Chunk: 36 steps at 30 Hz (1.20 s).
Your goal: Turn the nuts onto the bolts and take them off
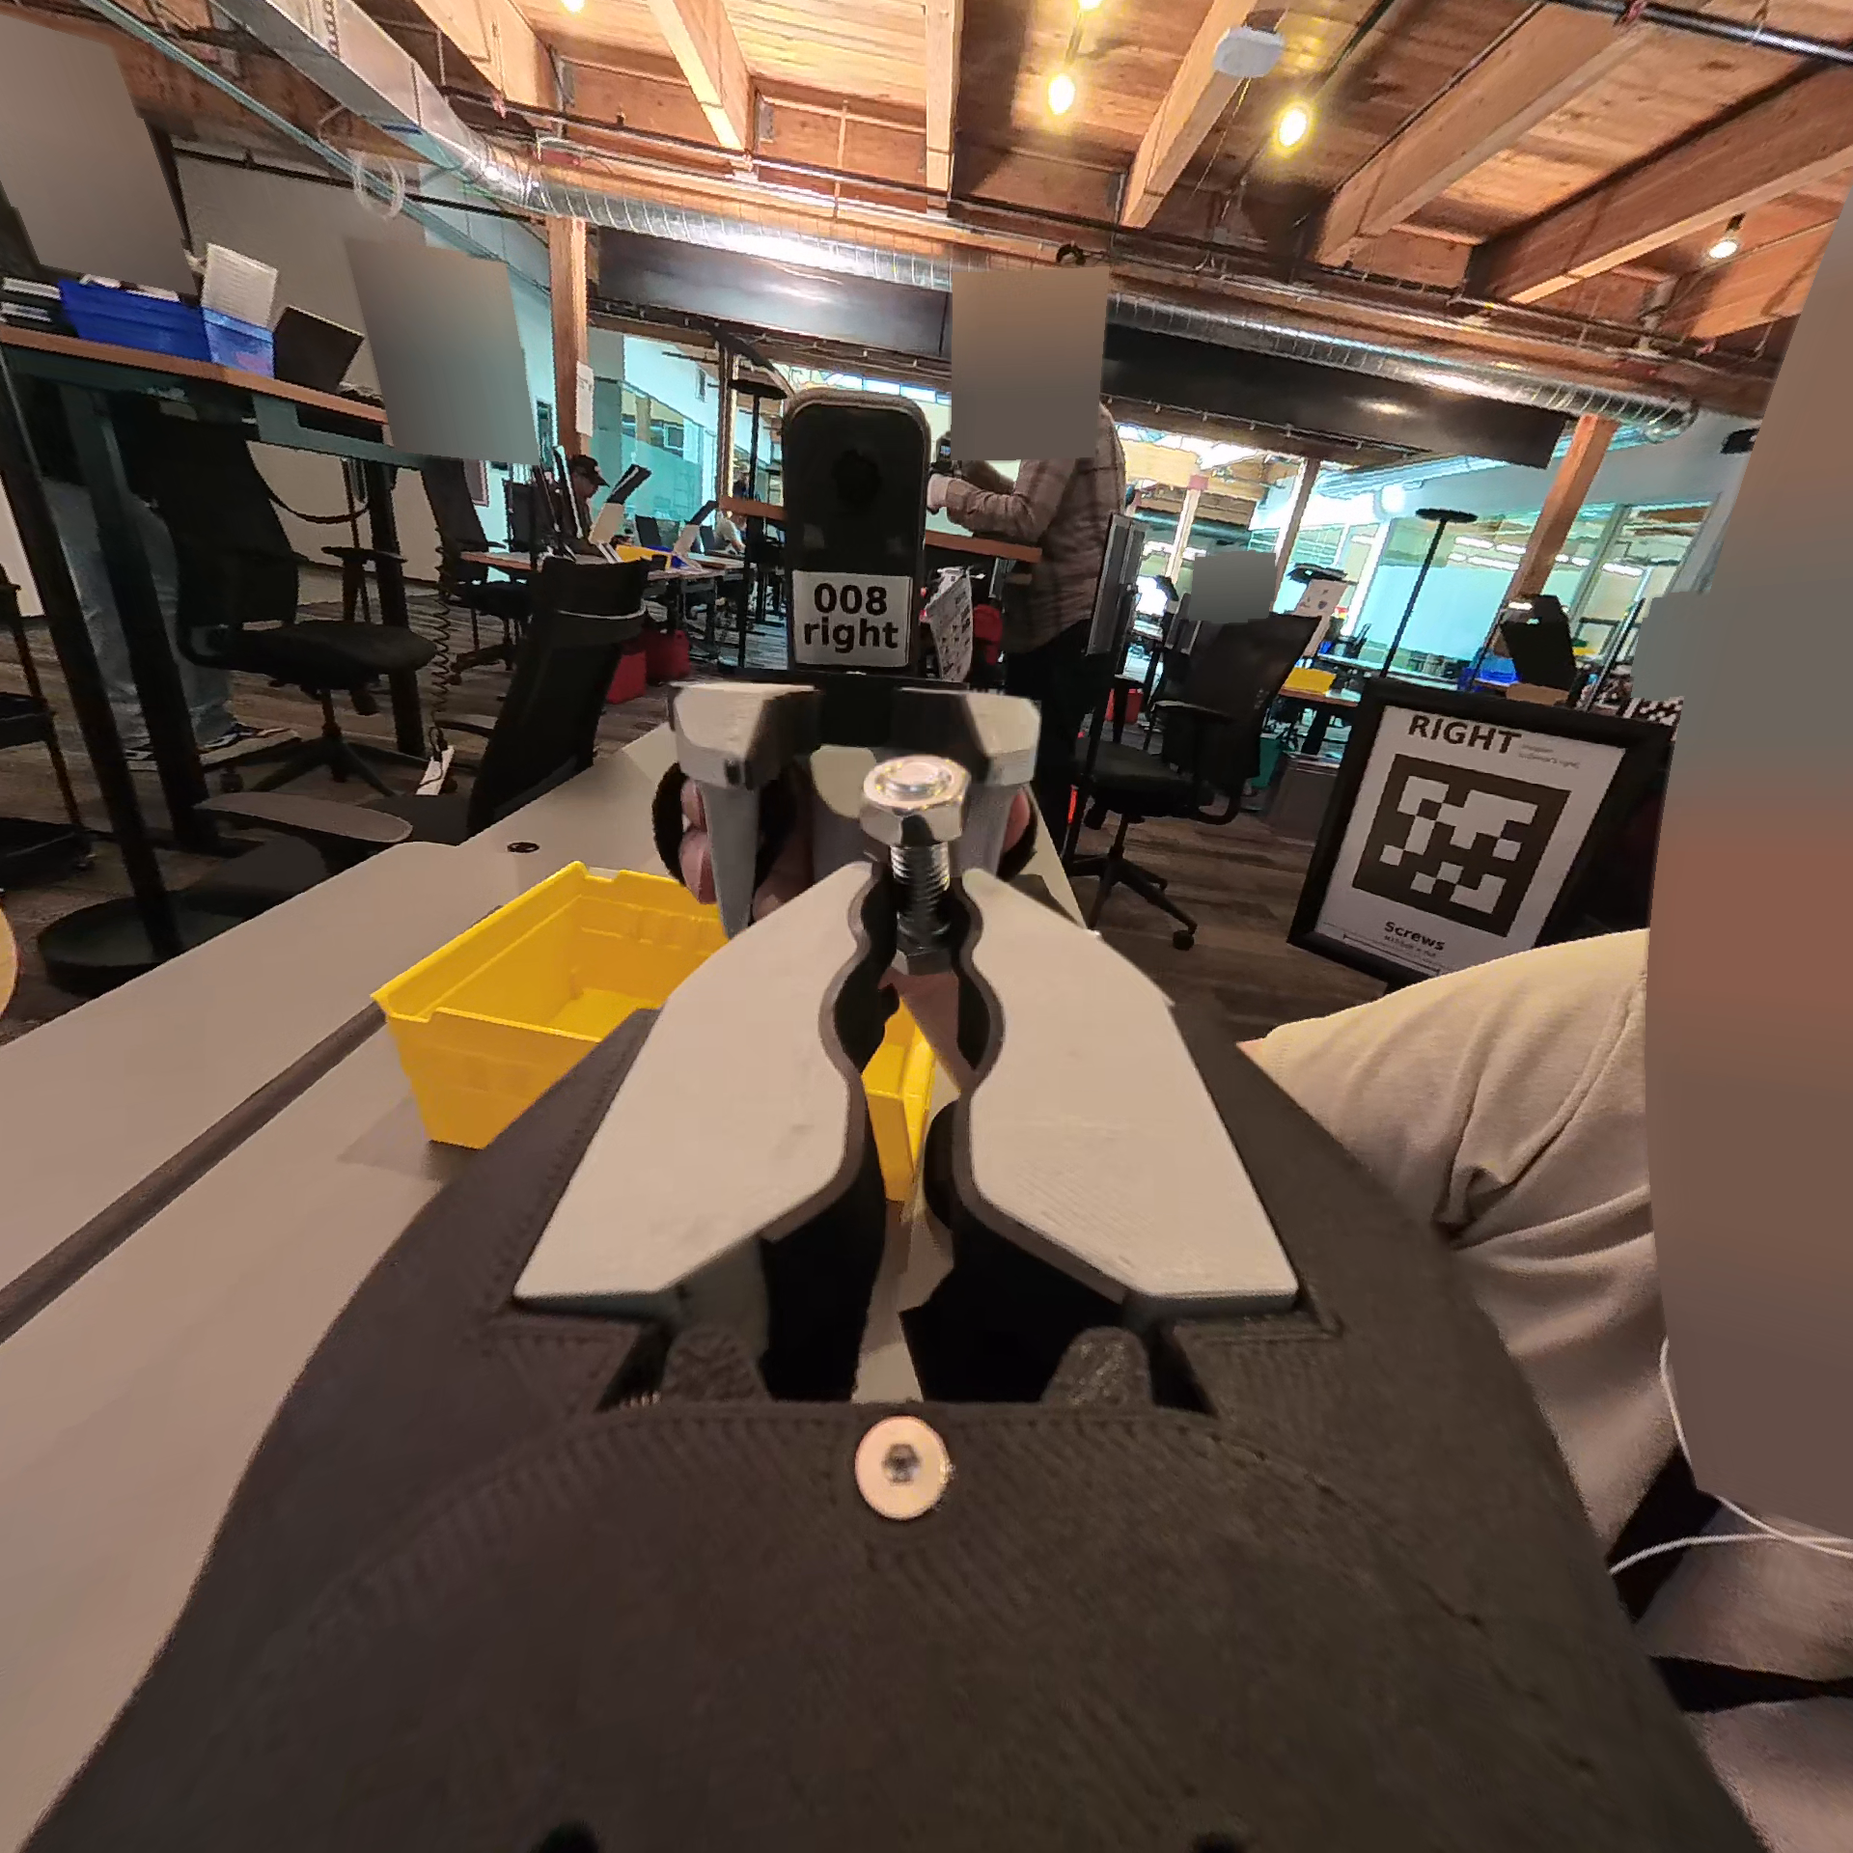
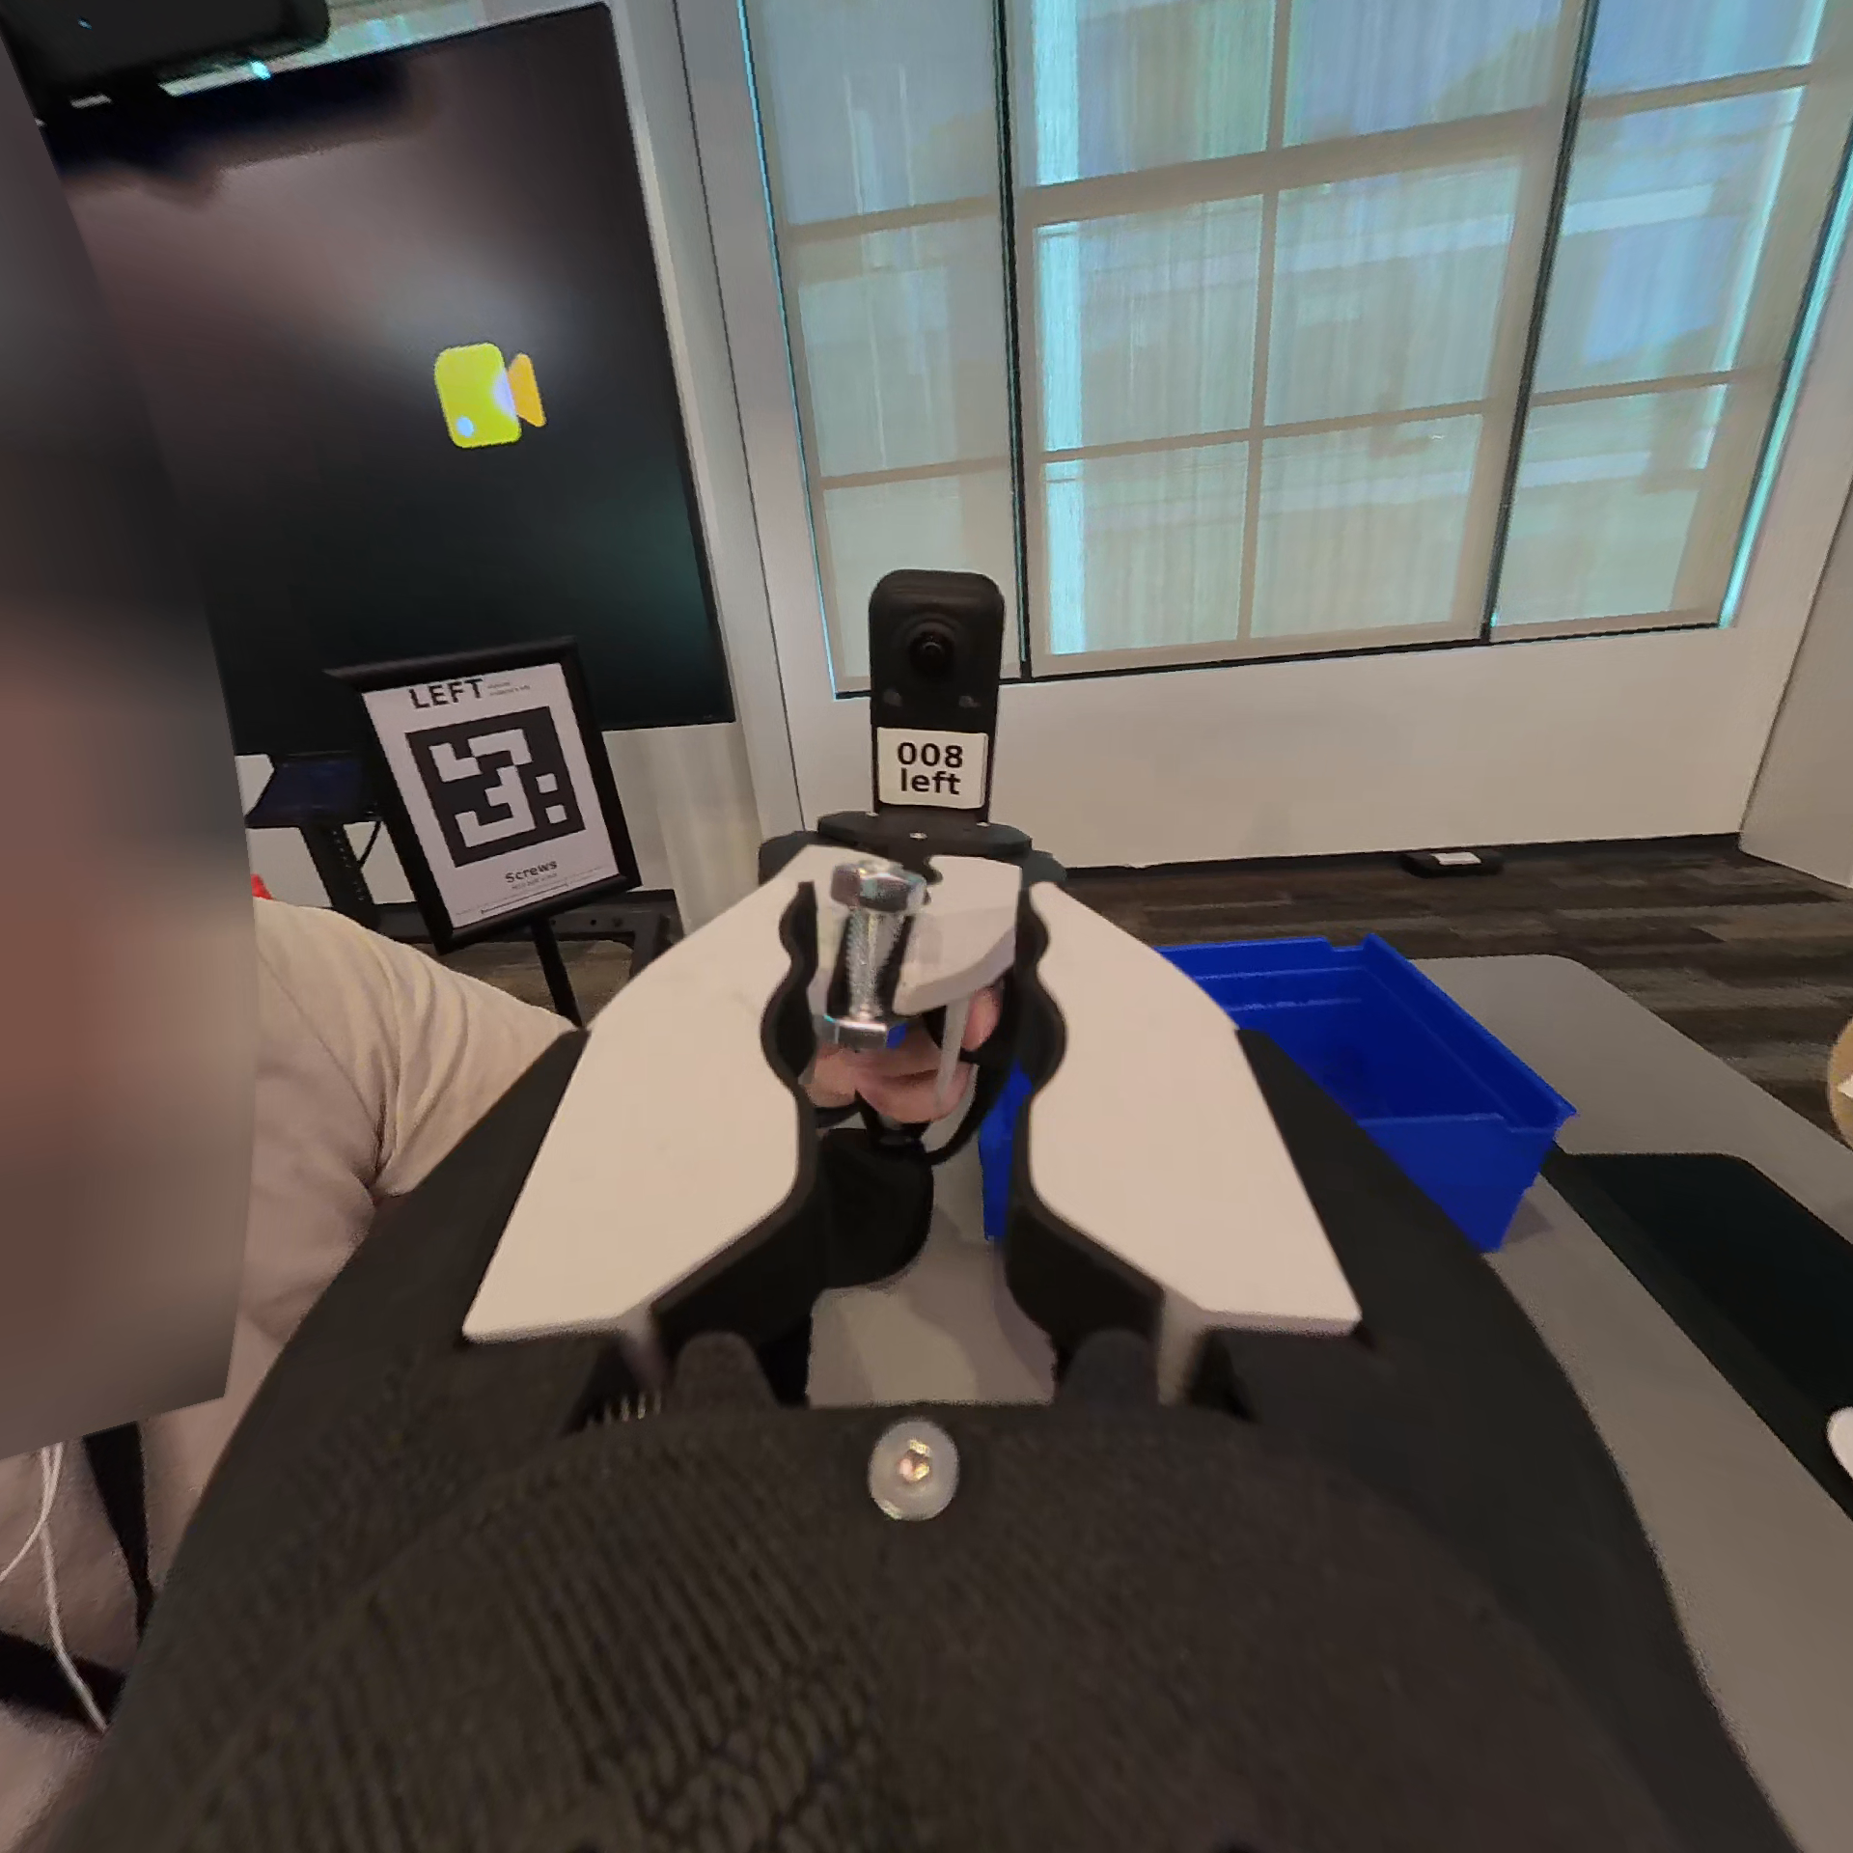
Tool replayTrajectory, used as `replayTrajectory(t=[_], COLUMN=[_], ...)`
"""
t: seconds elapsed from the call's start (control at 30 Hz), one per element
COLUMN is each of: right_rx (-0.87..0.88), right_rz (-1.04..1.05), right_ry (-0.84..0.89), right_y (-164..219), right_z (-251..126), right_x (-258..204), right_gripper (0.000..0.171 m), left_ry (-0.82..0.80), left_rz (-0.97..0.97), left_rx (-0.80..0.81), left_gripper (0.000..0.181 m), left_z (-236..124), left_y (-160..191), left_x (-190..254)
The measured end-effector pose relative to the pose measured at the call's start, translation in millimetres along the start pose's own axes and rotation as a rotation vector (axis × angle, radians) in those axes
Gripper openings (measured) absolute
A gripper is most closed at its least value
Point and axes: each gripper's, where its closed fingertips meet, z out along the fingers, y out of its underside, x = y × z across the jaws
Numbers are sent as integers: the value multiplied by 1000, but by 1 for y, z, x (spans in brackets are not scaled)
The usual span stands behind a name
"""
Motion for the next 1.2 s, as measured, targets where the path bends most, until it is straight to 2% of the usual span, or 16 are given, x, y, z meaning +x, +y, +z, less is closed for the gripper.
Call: replayTrajectory(t=[0.17,0.37,0.53,0.73,0.97,1.2], right_rx=[-34,23,-36,16,-68,-18], right_rz=[-11,3,-37,1,-74,-21], right_ry=[-5,13,8,47,46,49], right_y=[9,-3,7,-6,7,-2], right_z=[7,-3,9,-8,6,-6], right_x=[-1,3,-7,8,-4,5], right_gripper=[39,36,37,36,37,38], left_ry=[4,3,6,-6,-9,-20], left_rz=[13,4,10,19,25,33], left_rx=[-24,-7,-31,-26,-40,-41], left_gripper=[10,9,9,9,9,9], left_z=[4,0,4,2,4,2], left_y=[5,0,6,3,6,4], left_x=[3,2,3,2,2,1])
